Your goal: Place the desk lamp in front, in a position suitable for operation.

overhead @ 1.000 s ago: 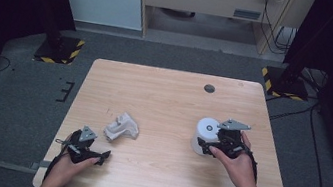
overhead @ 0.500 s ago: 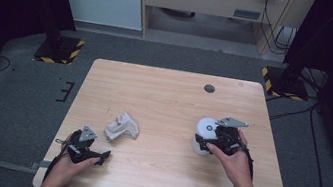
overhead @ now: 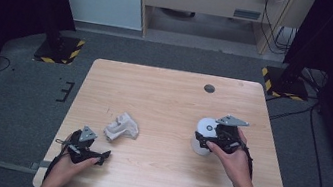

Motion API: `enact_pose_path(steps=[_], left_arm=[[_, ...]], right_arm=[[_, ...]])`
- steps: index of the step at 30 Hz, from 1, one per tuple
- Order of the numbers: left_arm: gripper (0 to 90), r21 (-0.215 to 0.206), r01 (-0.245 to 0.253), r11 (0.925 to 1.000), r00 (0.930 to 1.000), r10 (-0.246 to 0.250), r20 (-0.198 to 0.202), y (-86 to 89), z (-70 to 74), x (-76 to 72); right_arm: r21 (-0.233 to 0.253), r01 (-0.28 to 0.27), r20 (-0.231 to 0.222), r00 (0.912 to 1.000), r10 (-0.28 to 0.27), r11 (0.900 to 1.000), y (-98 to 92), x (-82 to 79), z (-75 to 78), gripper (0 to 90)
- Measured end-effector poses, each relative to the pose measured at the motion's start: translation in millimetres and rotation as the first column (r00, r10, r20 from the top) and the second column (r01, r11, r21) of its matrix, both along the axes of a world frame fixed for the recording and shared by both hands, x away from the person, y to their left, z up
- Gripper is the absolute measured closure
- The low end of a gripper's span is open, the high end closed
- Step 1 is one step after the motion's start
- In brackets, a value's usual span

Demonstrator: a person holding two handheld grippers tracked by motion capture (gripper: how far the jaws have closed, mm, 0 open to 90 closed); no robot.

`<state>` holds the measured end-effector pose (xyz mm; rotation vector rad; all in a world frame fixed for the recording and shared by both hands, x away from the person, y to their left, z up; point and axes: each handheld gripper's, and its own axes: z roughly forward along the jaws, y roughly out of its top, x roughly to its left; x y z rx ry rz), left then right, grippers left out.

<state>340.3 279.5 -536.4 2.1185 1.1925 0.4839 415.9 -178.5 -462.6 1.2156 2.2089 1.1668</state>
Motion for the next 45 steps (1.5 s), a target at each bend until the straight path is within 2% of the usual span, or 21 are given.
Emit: enact_pose_path(steps=[8, 11, 20, 25, 34, 39, 40, 45], left_arm=[[0.0, 0.000, 0.000, 1.0000, 1.0000, 0.000, 0.000, 0.0, 0.0, 0.0], [0.0, 0.002, -0.001, 1.0000, 1.0000, 0.001, -0.002, -0.2, 0.2, 0.1], [0.0, 0.001, 0.000, 1.0000, 1.0000, 0.000, -0.001, -0.2, 0.1, 0.1], [0.0, 0.001, 0.000, 1.0000, 1.0000, 0.000, 0.000, -0.2, 0.0, 0.1], [0.0, 0.001, 0.001, 1.0000, 1.0000, -0.001, -0.001, -0.2, 0.1, 0.1], [0.0, 0.001, 0.000, 1.0000, 1.0000, 0.000, 0.000, -0.2, 0.0, 0.1], [0.0, 0.001, 0.000, 1.0000, 1.0000, 0.000, 0.000, -0.2, 0.0, 0.1], [0.0, 0.002, 0.001, 1.0000, 1.0000, -0.001, -0.001, -0.2, 0.1, 0.1]], right_arm=[[-0.014, 0.001, 0.011, 0.9999, -0.001, 1.000, 0.7, -0.7, 0.6, 7.9], [-0.040, 0.007, 0.025, 0.9997, -0.006, 0.999, 3.3, -3.0, 2.8, 8.8], [-0.029, -0.049, 0.029, 0.9983, 0.050, 0.998, 13.7, -11.7, 8.1, 9.1], [-0.026, -0.092, 0.035, 0.9950, 0.093, 0.995, 23.7, -21.8, 12.1, 9.1], [-0.050, -0.166, 0.044, 0.9848, 0.168, 0.985, 48.4, -42.6, 16.1, 9.1], [-0.063, -0.232, 0.043, 0.9710, 0.235, 0.971, 68.8, -58.8, 15.4, 9.1], [-0.063, -0.232, 0.043, 0.9710, 0.235, 0.971, 68.8, -58.8, 15.4, 9.1], [-0.077, -0.274, 0.046, 0.9594, 0.278, 0.959, 82.5, -67.8, 14.7, 9.1]])
